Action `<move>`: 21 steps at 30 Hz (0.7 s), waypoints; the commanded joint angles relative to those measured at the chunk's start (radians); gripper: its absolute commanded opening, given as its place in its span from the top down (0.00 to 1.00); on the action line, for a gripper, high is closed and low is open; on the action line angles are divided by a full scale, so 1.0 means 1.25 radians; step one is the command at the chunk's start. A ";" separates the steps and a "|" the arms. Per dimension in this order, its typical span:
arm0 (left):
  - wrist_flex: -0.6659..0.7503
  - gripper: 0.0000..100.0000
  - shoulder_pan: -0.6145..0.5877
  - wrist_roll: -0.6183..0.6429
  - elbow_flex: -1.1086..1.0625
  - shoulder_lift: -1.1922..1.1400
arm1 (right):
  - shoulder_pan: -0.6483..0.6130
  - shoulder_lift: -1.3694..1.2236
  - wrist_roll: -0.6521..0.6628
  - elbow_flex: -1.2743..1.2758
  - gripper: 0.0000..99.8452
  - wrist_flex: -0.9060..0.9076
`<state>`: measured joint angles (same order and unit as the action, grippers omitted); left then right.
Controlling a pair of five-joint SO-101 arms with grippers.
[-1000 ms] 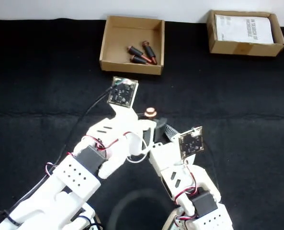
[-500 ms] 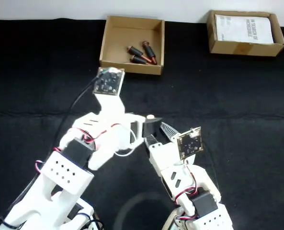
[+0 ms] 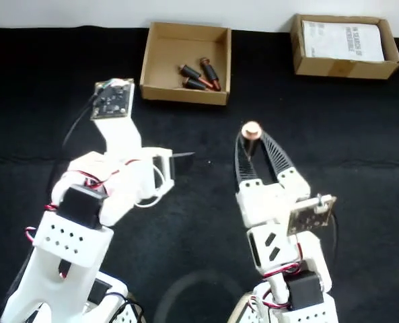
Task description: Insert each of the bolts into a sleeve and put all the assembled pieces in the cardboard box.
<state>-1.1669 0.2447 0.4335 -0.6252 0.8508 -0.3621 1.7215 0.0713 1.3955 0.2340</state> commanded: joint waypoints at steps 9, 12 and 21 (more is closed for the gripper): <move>-0.071 0.81 -0.115 0.005 0.028 0.009 | 0.013 -0.433 0.131 -0.326 0.99 -0.288; -0.082 0.93 -0.134 0.005 0.023 0.009 | 0.013 -0.558 0.131 -0.420 0.99 -0.289; -0.076 0.99 -0.153 0.005 -0.061 0.009 | 0.025 -0.921 0.133 -0.700 0.99 -0.285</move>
<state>-1.2635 0.0637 0.4350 -0.6866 0.8508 -0.3575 0.6859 0.2279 0.6743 -0.1005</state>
